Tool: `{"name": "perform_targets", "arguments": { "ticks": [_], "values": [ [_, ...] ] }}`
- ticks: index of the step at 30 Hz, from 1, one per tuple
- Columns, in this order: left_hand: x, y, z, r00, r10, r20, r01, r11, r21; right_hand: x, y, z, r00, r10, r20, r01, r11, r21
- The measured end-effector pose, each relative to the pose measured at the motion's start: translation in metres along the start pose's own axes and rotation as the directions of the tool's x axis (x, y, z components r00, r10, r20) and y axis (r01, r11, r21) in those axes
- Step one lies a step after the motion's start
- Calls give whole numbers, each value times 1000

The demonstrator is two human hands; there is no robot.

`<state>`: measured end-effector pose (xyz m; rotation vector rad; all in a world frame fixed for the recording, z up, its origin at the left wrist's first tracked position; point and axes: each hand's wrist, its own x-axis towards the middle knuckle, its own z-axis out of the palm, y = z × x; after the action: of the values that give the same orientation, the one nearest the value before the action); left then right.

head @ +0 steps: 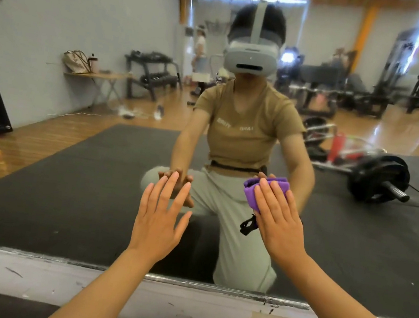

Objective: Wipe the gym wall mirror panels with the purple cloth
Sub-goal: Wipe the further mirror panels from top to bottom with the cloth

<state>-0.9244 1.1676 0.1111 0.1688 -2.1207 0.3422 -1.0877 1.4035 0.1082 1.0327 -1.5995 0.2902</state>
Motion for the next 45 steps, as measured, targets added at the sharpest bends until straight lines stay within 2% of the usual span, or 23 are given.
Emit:
{"name": "perform_targets", "arguments": {
  "ticks": [7,10,14,18,24,32,37,45],
  "values": [
    [34,-9,-14,999,43,30,-41,997,-68,15,3,-6,1000,29,-7,-28,991,132],
    [46,-11,-22,998,58,-23,-61,992,-112,43,5,-13,999,41,-28,-35,982,184],
    [67,-20,-37,990,79,-121,-102,974,-200,81,2,-30,1000,15,-13,-12,988,156],
    [88,-32,-55,985,120,-124,-147,957,-249,112,2,-53,999,21,48,-28,988,152],
    [146,-41,-107,973,189,-132,-224,904,-364,174,13,-96,973,61,224,-109,972,208],
    [280,-48,-193,983,182,-23,-179,920,-348,310,80,-166,943,49,330,-137,959,249],
    [378,-46,-253,983,181,19,-165,931,-327,392,141,-218,946,52,321,-138,958,253],
    [521,-28,-316,980,150,-132,-184,936,-299,508,237,-269,981,-45,190,4,978,208]
  ]
}}
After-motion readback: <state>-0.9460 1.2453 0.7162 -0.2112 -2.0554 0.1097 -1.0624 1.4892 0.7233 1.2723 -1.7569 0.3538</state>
